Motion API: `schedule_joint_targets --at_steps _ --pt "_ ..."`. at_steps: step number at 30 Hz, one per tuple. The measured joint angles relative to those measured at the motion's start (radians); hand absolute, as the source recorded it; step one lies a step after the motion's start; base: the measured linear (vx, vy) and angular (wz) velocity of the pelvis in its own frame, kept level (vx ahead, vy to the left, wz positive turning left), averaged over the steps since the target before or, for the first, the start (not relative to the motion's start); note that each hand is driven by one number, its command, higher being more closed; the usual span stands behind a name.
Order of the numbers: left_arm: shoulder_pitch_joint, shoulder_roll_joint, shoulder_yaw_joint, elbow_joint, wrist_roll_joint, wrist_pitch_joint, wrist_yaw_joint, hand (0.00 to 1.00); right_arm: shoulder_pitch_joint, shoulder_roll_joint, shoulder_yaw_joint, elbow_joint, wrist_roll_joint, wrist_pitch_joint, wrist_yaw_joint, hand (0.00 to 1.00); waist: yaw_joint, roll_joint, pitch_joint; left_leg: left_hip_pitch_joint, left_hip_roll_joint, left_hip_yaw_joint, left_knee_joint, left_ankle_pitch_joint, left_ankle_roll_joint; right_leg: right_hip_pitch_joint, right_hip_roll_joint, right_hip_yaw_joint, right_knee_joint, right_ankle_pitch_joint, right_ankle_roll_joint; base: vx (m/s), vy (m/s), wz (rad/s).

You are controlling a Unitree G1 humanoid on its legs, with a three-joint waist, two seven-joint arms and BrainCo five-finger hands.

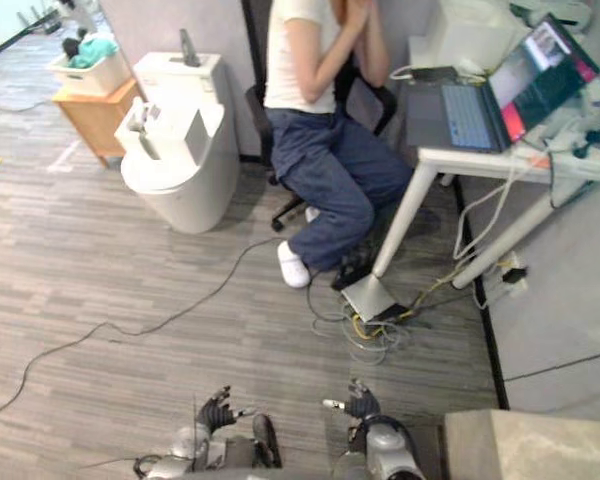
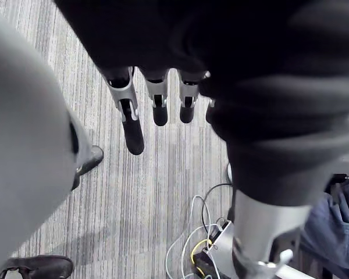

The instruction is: Organize washtable

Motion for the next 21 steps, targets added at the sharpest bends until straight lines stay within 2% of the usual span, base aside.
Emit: schedule_joint_targets --at_steps 2,4,8,9,11,12,13,15,17,18,19,21 --pt "-0.003 0.0 -0.004 0.0 0.002 0.0 -0.001 0.0 0.002 0.002 -0.001 0.001 0.001 0.0 0.0 0.0 -0.007 -0.011 0.007 0.008 -0.011 0.028 -0.003 -0.007 0.012 0.015 -0.025 -0.029 -0.007 -0.007 0.012 0.09 0.082 0.63" --pt "0.0 0.011 -0.006 0.001 0.003 0.001 -0.002 0.0 0.002 0.008 -0.001 0.007 0.001 0.001 -0.001 0.0 -0.006 -0.018 0.005 0.035 -0.079 -0.026 -0.079 0.043 0.045 0.044 -0.05 -0.047 -0.033 0.014 0.017 0.17 0.146 0.73" --pt "0.007 0.035 -0.006 0.014 0.003 0.004 -0.018 0.0 0.004 0.036 -0.001 0.011 0.0 0.001 0.001 0.0 -0.008 -0.024 0.006 0.084 -0.121 -0.097 -0.145 0.067 0.054 0.102 -0.053 -0.078 -0.053 0.06 0.02 0.12 0.051 0.62" --pt "0.009 0.042 -0.006 0.017 0.003 0.004 -0.02 0.0 -0.004 0.042 -0.001 0.016 0.0 0.001 0.002 0.0 -0.008 -0.028 0.006 0.094 -0.131 -0.125 -0.148 0.062 0.056 0.108 -0.06 -0.087 -0.01 0.071 0.034 0.11 0.031 0.64" --pt "0.013 0.041 -0.009 0.019 0.003 0.004 -0.022 0.0 -0.013 0.04 -0.006 0.018 -0.001 0.001 0.004 0.0 -0.022 -0.022 0.01 0.108 -0.135 -0.188 -0.162 0.06 0.058 0.019 -0.099 -0.064 0.22 0.063 0.032 0.1 0.045 0.86" --pt "0.007 0.041 -0.019 0.023 0.003 0.006 -0.022 0.0 -0.002 0.043 -0.022 0.015 -0.001 0.0 0.005 0.0 -0.039 -0.013 0.016 0.11 -0.135 -0.242 -0.158 0.053 0.057 -0.048 -0.085 0.017 0.345 -0.013 0.019 0.1 0.036 1.2" --pt "0.002 0.038 -0.034 0.024 0.003 0.009 -0.022 0.0 0.009 0.037 -0.022 0.015 -0.001 0.002 0.005 0.0 -0.034 -0.012 0.018 0.124 -0.134 -0.277 -0.163 0.05 0.052 -0.106 -0.055 0.099 0.379 -0.063 0.006 0.11 0.038 1.13" --pt "0.001 0.033 -0.035 0.027 0.003 0.009 -0.022 0.0 0.011 0.027 -0.022 0.005 0.0 0.005 0.005 0.0 -0.027 -0.008 0.021 0.144 -0.136 -0.321 -0.17 0.048 0.05 -0.175 -0.028 0.162 0.376 -0.086 0.01 0.13 0.023 0.72" --pt "-0.003 0.032 -0.034 0.038 0.003 0.009 -0.022 0.0 0.016 0.016 -0.022 -0.014 0.001 -0.001 0.005 0.0 -0.039 -0.001 0.025 0.161 -0.137 -0.392 -0.169 0.036 0.034 -0.265 0.008 0.271 0.324 -0.083 0.026 0.11 -0.011 1.07" --pt "0.001 0.034 -0.03 0.039 0.004 0.009 -0.022 0.0 0.017 0.012 -0.022 -0.021 0.002 -0.003 0.006 0.0 -0.041 -0.002 0.025 0.173 -0.14 -0.43 -0.169 0.027 0.021 -0.299 0.033 0.356 0.274 -0.065 0.054 0.12 -0.075 1.13" --pt "0.002 0.034 -0.026 0.039 0.004 0.009 -0.022 0.0 0.02 0.01 -0.022 -0.026 0.003 -0.003 0.006 0.0 -0.042 -0.003 0.027 0.176 -0.142 -0.449 -0.17 0.02 0.016 -0.304 0.038 0.387 0.247 -0.055 0.065 0.16 -0.123 1.18" --pt "0.007 0.031 0.009 0.038 0.004 0.009 -0.022 0.0 0.034 0.011 -0.022 -0.043 0.003 -0.001 0.006 0.0 -0.046 -0.025 0.024 0.198 -0.16 -0.484 -0.164 -0.003 -0.001 -0.312 0.009 0.419 0.192 -0.021 0.07 0.21 -0.183 1.3"
